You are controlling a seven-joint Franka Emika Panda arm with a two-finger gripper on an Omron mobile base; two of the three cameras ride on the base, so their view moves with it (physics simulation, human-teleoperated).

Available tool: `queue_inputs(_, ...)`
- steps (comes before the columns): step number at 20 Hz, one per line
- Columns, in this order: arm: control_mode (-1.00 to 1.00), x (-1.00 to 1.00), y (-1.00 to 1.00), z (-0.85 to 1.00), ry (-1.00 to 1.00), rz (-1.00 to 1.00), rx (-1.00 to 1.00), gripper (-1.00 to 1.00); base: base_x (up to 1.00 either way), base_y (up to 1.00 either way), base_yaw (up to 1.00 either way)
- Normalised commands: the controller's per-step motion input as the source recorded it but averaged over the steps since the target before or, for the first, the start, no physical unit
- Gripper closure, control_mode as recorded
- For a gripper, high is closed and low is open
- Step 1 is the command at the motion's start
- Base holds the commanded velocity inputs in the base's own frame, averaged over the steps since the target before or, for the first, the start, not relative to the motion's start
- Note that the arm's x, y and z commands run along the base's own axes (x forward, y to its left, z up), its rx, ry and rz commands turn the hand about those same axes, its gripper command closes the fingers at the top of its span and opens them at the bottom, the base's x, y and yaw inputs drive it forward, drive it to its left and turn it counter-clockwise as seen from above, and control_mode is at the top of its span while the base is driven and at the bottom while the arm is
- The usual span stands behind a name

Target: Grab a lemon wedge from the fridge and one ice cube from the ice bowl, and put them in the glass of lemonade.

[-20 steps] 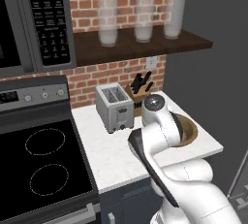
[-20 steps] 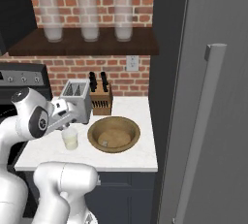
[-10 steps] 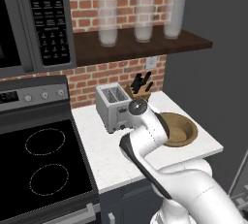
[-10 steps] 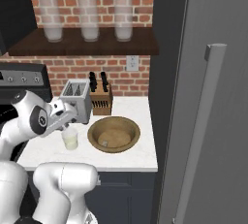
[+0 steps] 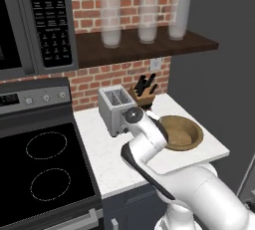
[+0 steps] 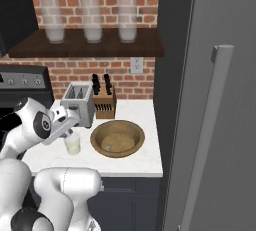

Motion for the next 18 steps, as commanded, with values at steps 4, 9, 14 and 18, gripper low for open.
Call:
queue_inputs(4,-1.00,0.07,0.06,-0.20,0.01,0.00,-0.04,1.00,0.00,0.00,0.00)
queue_inputs(9,-1.00,0.07,0.07,-0.15,0.01,0.00,-0.03,1.00,0.00,0.00,0.00)
queue_inputs(14,-1.00,0.10,0.05,-0.12,0.01,0.00,-0.03,1.00,0.00,0.00,0.00)
queue_inputs(18,-1.00,0.14,0.00,-0.11,0.00,0.00,-0.02,1.00,0.00,0.00,0.00)
